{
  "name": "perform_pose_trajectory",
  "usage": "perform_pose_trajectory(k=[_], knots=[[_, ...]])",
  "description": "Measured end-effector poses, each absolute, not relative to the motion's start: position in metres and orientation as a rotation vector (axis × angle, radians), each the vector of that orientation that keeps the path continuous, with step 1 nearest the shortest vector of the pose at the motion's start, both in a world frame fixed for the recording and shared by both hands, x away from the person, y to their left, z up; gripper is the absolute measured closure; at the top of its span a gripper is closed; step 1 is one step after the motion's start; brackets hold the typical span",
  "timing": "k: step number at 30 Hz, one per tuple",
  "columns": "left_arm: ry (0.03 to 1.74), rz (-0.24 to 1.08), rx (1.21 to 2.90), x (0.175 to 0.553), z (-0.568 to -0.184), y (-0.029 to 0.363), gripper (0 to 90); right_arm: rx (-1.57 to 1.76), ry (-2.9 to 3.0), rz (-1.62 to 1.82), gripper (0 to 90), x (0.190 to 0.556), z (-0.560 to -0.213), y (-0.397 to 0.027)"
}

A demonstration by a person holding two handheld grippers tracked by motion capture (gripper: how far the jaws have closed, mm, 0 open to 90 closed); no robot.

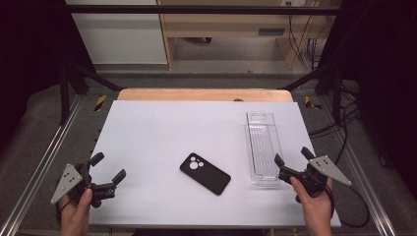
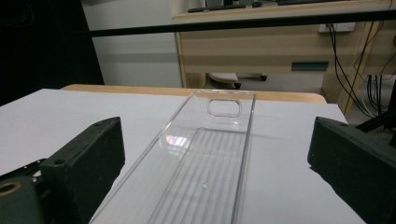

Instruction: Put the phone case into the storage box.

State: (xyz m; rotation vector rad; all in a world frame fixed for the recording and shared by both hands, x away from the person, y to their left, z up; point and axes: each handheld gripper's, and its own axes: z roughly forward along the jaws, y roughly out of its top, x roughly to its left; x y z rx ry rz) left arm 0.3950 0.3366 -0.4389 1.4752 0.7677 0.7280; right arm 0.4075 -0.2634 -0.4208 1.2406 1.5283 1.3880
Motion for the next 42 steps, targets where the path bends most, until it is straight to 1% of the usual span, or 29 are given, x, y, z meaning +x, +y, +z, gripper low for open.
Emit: perform_pose_trajectory(k=[11,19,24,25,26,32,34,35,36,42], knots=[[0.757,0.722,1.495,0.396,-0.438,0.329,1.1,1.237,1.547,1.409,4.6,0.407,-0.401,-0.240],[0.780,0.716,1.497,0.397,-0.443,0.332,1.1,1.155,1.651,1.364,4.6,0.409,-0.387,-0.207],[0.801,0.719,1.492,0.396,-0.443,0.335,1.3,1.122,1.698,1.359,5.0,0.422,-0.379,-0.180],[0.804,0.722,1.492,0.396,-0.442,0.335,1.3,1.122,1.698,1.359,5.0,0.422,-0.379,-0.180],[0.805,0.724,1.491,0.397,-0.442,0.335,1.3,1.105,1.716,1.361,5.0,0.428,-0.375,-0.170],[0.797,0.728,1.500,0.397,-0.440,0.330,1.2,1.062,1.762,1.382,5.2,0.436,-0.366,-0.148],[0.794,0.727,1.518,0.397,-0.442,0.328,1.2,1.061,1.796,1.439,5.5,0.437,-0.366,-0.134],[0.794,0.727,1.518,0.397,-0.442,0.328,1.2,1.061,1.796,1.439,5.5,0.437,-0.366,-0.134],[0.794,0.726,1.524,0.397,-0.443,0.328,1.1,1.055,1.817,1.437,6.4,0.437,-0.373,-0.123],[0.795,0.719,1.533,0.400,-0.443,0.325,1.1,1.022,1.918,1.415,6.5,0.433,-0.391,-0.102]])
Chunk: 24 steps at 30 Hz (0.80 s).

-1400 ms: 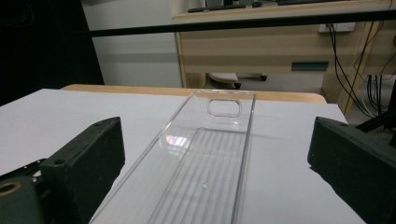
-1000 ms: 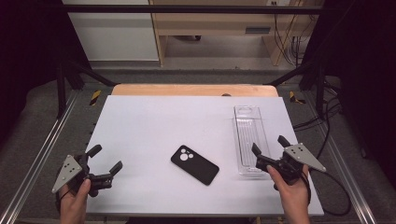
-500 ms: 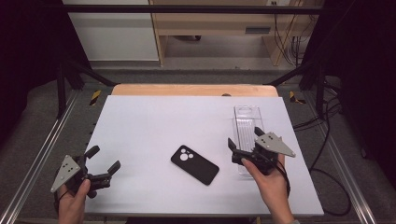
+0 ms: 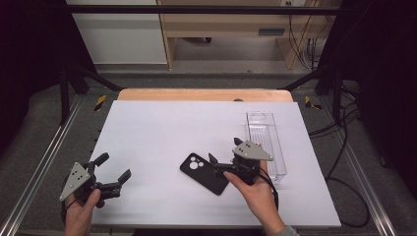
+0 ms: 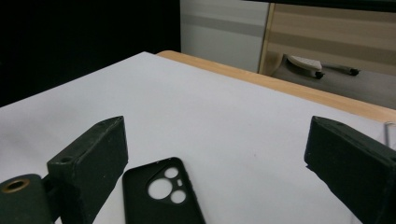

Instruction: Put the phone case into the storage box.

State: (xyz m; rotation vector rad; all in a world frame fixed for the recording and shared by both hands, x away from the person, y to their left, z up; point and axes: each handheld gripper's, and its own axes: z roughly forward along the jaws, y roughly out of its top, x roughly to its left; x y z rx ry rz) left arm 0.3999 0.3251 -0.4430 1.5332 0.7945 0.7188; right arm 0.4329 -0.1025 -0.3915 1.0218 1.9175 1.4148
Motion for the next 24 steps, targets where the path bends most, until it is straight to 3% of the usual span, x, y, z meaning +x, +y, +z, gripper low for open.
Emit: perform_pose_trajectory(k=[24], knots=[[0.812,0.747,1.524,0.401,-0.442,0.327,1.1,1.014,2.011,1.340,7.3,0.426,-0.417,-0.082]])
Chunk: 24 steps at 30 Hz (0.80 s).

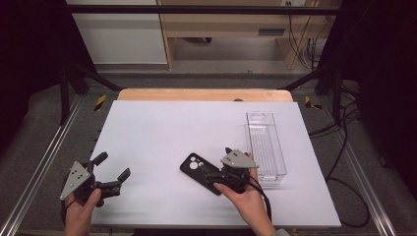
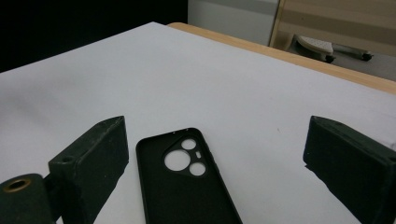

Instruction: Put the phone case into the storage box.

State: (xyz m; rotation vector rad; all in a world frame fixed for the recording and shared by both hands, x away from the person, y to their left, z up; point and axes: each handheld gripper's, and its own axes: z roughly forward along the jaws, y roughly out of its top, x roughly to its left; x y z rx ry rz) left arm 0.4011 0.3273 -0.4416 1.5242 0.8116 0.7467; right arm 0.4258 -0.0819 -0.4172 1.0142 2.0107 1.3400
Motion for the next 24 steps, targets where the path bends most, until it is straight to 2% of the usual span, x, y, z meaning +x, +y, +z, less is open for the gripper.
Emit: perform_pose_trajectory(k=[24], knots=[[0.831,0.744,1.516,0.402,-0.443,0.330,1.1,1.002,2.122,1.264,13.3,0.421,-0.439,-0.057]])
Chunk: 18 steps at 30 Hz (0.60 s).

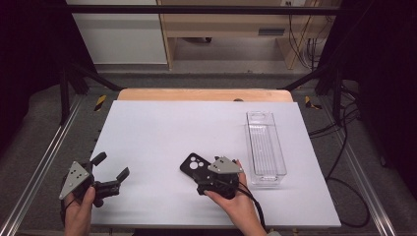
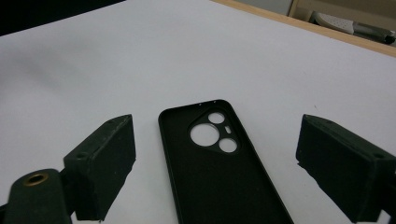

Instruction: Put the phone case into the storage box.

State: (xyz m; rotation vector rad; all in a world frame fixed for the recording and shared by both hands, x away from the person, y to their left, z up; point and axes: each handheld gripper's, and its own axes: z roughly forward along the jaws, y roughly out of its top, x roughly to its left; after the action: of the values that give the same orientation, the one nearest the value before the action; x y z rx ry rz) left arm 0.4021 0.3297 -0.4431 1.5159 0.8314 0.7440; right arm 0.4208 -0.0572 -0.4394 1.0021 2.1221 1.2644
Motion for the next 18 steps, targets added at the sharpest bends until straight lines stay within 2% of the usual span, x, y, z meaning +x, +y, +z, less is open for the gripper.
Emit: perform_pose_trajectory(k=[3,8,9,14,18], knots=[[0.831,0.746,1.517,0.4017,-0.4428,0.3296,1.1,1.020,2.120,1.265,17.6,0.4203,-0.4412,-0.0559],[0.822,0.744,1.524,0.4014,-0.4424,0.3278,1.0,1.011,2.137,1.257,30.5,0.4198,-0.4428,-0.0539],[0.823,0.744,1.524,0.4015,-0.4425,0.3277,1.0,1.011,2.137,1.257,30.5,0.4198,-0.4428,-0.0539],[0.826,0.745,1.526,0.4016,-0.4429,0.3273,1.1,0.992,2.150,1.259,45.2,0.4203,-0.4428,-0.0534],[0.815,0.745,1.530,0.4006,-0.4422,0.3259,1.0,0.991,2.175,1.265,61.0,0.4229,-0.4444,-0.0532]])
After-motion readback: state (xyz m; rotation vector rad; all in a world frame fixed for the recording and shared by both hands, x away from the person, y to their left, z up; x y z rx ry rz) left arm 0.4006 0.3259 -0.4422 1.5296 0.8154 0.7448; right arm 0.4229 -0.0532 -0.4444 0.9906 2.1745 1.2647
